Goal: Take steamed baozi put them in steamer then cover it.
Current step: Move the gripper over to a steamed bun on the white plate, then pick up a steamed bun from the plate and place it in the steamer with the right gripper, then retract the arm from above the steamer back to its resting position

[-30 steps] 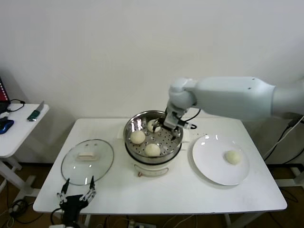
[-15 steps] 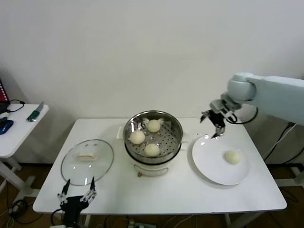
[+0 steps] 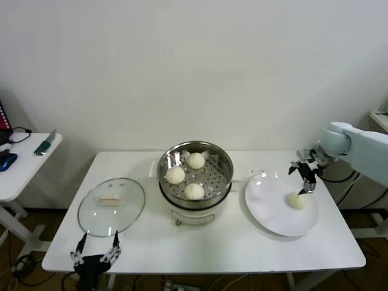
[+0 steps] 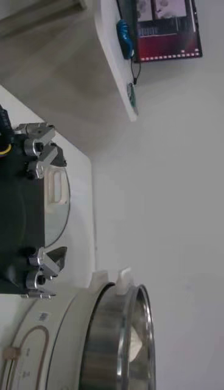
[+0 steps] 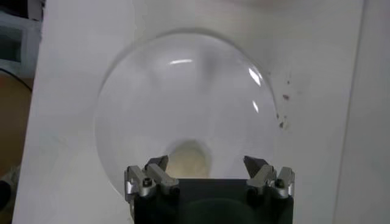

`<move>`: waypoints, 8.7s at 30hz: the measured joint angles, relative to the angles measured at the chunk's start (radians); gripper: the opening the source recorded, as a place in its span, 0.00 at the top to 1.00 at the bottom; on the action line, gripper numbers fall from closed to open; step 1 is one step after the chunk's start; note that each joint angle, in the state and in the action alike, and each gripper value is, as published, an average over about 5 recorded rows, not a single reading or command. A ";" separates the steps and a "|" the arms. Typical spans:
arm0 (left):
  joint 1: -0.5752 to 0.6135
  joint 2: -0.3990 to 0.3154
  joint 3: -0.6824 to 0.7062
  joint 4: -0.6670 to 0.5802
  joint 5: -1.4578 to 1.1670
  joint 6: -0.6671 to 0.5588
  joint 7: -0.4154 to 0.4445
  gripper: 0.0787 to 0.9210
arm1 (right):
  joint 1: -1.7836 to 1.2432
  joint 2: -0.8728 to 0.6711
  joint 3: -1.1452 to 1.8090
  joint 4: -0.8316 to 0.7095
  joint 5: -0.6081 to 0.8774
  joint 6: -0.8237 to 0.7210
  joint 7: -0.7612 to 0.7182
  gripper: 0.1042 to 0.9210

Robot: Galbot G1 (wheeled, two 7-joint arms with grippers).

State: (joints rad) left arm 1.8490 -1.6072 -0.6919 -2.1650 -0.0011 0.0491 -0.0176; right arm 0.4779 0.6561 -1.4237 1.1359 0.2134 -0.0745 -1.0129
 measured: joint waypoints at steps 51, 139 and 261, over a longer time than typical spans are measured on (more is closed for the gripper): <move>-0.004 -0.002 0.018 0.009 0.026 -0.013 -0.005 0.12 | -0.194 0.057 0.217 -0.163 -0.136 0.012 -0.014 0.26; -0.006 -0.002 0.008 -0.027 0.006 0.008 -0.001 0.12 | 0.113 0.356 0.126 0.063 0.477 -0.213 0.145 0.12; -0.608 0.350 0.091 0.832 1.280 -0.073 -0.358 0.12 | -2.138 0.568 2.058 0.499 0.192 0.601 0.979 0.12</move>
State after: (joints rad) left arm 1.2415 -1.2577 -0.6004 -1.3326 1.2790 -0.0241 -0.3755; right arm -1.6596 1.2241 0.6345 1.6345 0.4052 0.5265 -0.0340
